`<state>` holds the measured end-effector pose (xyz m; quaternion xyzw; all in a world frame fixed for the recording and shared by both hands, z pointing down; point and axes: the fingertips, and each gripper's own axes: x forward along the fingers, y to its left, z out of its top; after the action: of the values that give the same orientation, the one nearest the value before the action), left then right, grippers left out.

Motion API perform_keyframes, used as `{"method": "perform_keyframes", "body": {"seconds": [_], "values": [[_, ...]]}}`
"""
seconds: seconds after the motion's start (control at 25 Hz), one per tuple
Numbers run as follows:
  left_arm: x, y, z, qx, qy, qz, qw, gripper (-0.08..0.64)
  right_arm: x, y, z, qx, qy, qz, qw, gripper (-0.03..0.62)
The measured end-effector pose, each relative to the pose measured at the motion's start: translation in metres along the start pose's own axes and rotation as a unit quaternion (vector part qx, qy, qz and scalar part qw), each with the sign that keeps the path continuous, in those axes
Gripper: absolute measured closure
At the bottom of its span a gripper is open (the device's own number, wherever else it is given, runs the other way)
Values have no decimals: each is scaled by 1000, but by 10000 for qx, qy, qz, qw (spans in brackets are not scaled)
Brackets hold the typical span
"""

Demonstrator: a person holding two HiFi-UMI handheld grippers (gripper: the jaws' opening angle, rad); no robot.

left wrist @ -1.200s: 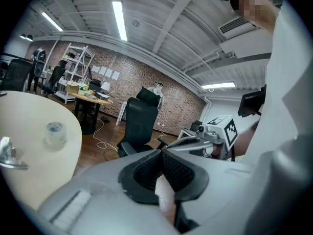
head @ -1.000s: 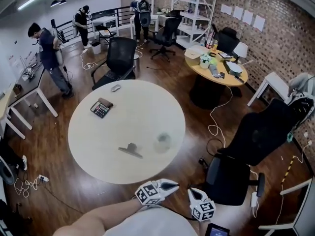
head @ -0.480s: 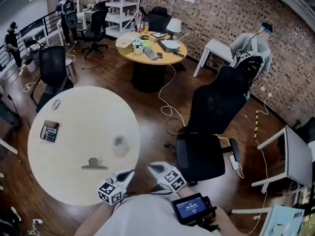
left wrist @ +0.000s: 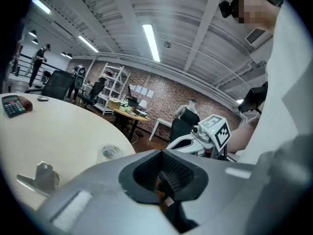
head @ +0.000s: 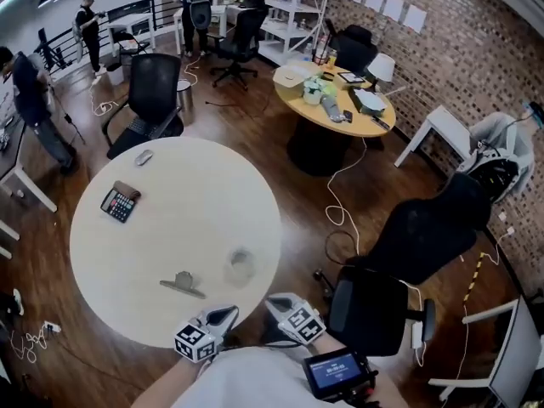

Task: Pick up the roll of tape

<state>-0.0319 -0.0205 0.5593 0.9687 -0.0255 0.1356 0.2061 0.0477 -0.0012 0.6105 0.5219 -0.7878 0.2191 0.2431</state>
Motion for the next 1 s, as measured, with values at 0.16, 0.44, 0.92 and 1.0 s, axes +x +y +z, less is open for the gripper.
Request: {"method": "perform_keyframes", "body": {"seconds": [0.16,0.44,0.92,1.0], "values": [[22,23,19,170,-162,303,9993,555,31,-39,2,-682,283,261,9969,584],[37,22,26,-440,-381,950,9938,554,50,-68,11,-1933,1059,947,9708,576],[1,55,30,-697,-789,2170,9705,554,136,-83,10,-4500,2155,1637,8510,447],[-8,59,28,-781,-861,2384,9642,554,143,-82,3,-4843,2395,1749,8231,423]]}}
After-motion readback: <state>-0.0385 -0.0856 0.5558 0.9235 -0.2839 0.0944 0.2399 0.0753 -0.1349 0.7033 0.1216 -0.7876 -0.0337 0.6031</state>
